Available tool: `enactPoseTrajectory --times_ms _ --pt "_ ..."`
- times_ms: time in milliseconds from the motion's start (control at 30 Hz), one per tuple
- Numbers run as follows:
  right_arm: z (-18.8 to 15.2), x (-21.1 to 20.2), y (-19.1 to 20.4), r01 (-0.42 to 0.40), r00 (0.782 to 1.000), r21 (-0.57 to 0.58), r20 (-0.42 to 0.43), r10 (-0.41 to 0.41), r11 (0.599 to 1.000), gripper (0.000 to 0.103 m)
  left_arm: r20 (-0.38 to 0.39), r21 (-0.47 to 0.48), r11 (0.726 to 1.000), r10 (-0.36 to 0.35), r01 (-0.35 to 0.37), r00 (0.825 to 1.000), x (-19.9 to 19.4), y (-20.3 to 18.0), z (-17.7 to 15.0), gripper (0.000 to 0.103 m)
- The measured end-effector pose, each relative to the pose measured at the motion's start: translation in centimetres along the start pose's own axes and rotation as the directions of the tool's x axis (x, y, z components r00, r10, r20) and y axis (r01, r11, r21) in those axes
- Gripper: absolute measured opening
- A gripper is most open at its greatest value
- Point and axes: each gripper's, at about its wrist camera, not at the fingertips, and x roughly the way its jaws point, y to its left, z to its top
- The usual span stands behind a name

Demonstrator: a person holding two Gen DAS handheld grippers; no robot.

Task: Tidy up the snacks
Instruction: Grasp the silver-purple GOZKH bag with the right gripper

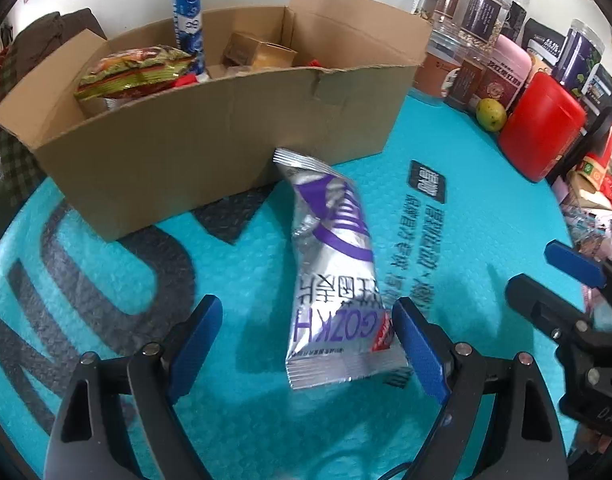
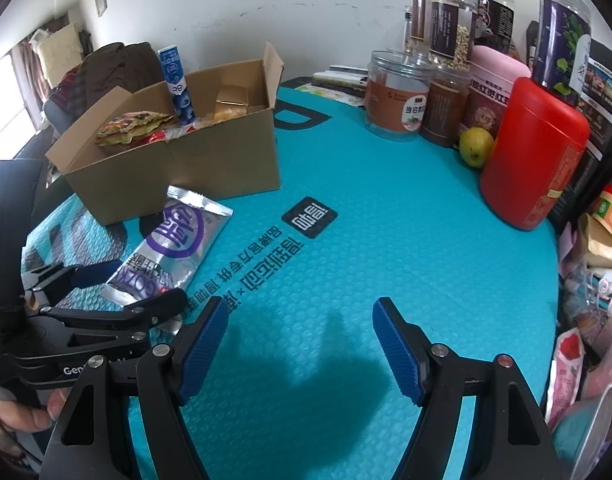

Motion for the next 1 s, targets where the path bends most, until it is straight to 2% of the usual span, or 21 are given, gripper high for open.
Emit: enactPoseTrajectory --times_ms 233,333,500,667,733,933,1000 --pt "0.7 1.0 1.3 -0.025 1.000 -0.044 -0.013 0.025 0.999 0.076 0.016 -0.020 0.993 0.114 -0.114 0.993 -1.0 4.5 -0.3 0.088" --pt "1.2 1.9 2.4 -0.065 0.998 -0.072 -0.029 0.063 0.995 0.076 0.021 -0.043 0.989 0.141 -0.140 0.990 -1.3 6.3 -0.3 0.088" --pt "1.7 3.6 4.6 -0.152 0.987 -0.122 -0.066 0.145 0.981 0.076 0.054 -0.049 0.995 0.087 -0.084 0.995 -2.3 8.2 -0.4 0.088" --pt "1.8 4.8 6.0 -0.193 0.980 -0.156 -0.080 0.183 0.969 0.076 0.087 0.018 0.999 0.039 -0.040 0.995 -2.5 7.7 0.6 0.088" --pt "2.0 5.3 6.2 -0.205 0.977 -0.160 -0.085 0.194 0.966 0.076 0.082 0.035 0.999 0.037 -0.040 0.996 -2.1 7.5 1.0 0.088" --pt "2.5 6.2 6.2 -0.228 0.972 -0.161 -0.098 0.215 0.960 0.075 0.019 0.038 0.996 -0.078 0.077 0.997 -0.3 7.2 1.8 0.087" --pt "2.6 6.5 6.2 -0.242 0.968 -0.160 -0.100 0.228 0.957 0.074 0.013 0.042 0.994 -0.097 0.096 0.995 0.0 7.1 1.7 0.087"
